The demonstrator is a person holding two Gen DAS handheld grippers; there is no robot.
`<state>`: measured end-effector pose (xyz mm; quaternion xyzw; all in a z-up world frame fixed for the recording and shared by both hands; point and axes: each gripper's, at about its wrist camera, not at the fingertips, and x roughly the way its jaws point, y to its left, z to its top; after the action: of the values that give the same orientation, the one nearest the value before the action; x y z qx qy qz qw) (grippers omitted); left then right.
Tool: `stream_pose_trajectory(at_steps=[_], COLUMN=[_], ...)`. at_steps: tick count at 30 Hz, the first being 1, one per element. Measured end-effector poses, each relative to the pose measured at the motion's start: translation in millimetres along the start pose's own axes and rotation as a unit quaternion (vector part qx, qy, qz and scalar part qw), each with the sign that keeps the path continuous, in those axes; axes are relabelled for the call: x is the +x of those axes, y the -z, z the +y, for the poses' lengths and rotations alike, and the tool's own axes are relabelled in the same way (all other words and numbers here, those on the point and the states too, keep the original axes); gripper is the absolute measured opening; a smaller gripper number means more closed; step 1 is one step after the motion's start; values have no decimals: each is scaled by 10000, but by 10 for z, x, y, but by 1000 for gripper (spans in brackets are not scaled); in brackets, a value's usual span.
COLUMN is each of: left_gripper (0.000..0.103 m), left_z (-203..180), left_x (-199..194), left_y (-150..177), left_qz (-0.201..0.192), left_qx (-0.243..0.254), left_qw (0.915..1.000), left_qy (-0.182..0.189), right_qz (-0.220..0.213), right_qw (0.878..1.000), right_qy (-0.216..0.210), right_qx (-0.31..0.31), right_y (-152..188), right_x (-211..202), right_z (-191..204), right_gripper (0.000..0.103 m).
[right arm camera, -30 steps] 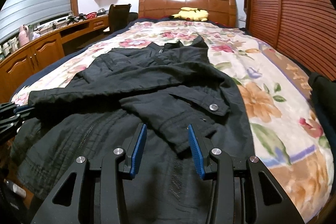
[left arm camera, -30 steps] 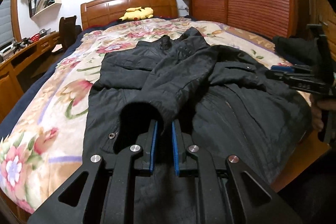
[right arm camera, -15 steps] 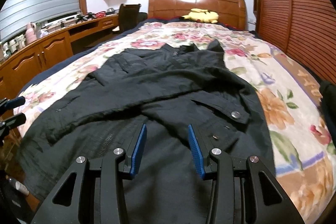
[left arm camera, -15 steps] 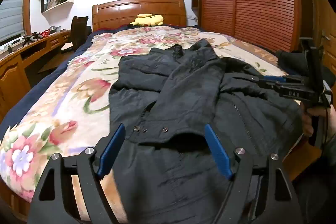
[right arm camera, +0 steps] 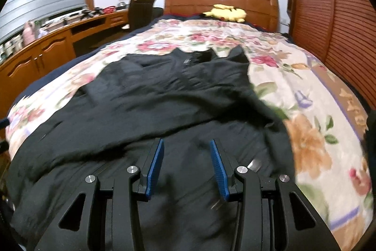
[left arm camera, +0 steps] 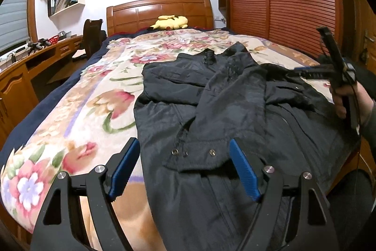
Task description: Fold large clothes
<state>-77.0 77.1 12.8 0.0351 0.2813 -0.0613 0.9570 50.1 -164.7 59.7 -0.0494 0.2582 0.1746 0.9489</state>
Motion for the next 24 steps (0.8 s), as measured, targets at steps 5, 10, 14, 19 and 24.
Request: stream_pose_trajectory(at_steps=[5,10,14,19,24], left_gripper=[79,79,79,79,79], left_z=[105,157,165,155,133], left_x=[287,509,654,813,815], left_y=[-96,-117,-56,37,55], left_qz=[156,332,512,725,727], left_qx=[-79,-106,-87,-77,-22], left_qw=[9998,9993,9985,9972,9972], left_qy=[-85,-148,-153,-179,-189], right_qz=[195,408,719,840,1091], right_qw=[9995,9984,9967,9961,9935], right_qy=[212,274,337,168,110], right_qx=[137,285,150,217,313], right_y=[-524,-940,-1132,-1358,-1367], right_x=[520,1165,1686,2134,2381], right_z=[-385,-642,-700,-792,-900], right_gripper=[43,60,60,60,60])
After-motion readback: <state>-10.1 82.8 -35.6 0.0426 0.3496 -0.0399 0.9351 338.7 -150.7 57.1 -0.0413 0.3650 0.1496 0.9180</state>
